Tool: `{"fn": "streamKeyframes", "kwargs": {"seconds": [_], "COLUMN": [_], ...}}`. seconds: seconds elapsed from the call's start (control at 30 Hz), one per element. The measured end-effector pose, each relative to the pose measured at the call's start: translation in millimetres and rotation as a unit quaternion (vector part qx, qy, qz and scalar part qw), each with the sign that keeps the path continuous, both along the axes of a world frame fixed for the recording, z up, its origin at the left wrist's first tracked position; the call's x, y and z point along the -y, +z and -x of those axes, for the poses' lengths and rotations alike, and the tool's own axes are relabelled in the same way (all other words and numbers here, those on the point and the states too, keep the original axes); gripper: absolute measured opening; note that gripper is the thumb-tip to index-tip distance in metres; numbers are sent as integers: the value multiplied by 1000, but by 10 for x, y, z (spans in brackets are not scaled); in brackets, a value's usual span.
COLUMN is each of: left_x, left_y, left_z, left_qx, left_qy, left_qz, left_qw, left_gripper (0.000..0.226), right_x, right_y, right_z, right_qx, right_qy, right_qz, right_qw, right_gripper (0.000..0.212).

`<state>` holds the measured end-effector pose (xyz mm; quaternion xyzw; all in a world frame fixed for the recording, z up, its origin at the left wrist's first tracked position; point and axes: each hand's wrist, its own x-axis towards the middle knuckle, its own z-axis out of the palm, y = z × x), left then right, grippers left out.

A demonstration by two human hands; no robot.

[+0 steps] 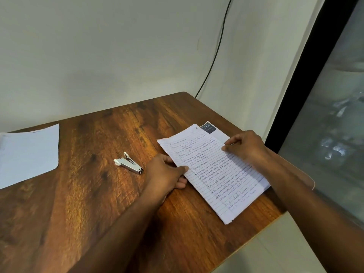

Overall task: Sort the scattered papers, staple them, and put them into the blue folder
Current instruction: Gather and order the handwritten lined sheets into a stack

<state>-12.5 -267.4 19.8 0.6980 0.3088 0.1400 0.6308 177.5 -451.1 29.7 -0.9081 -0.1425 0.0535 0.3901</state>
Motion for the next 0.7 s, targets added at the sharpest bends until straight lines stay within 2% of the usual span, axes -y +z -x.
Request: {"fn": "streamKeyframes", "kwargs": {"seconds": [0.07,0.27,0.53,0.7], "left_x": [-6,21,65,95], "left_y": [9,-17,-42,-48], "left_z": [-7,-63,-153,-146], "left_qx": [-2,1,-6,-8], "left_qy": [9,-14,-36,-36], "left_qz": [-15,-66,-75,-126], "left_qw": [1000,998,997,991], "left_gripper": [35,19,23,17], "right_x": [-3,-9,51,97], "right_y": [-6,-3,-16,-29], "right_z": [3,2,-18,-9], "right_qx": [5,28,62,77], "right_qy": [-4,-22,-38,-48], "right_qz": [6,13,15,-6], "right_qw": [1000,999,997,996], "right_gripper": [16,17,13,10]}}
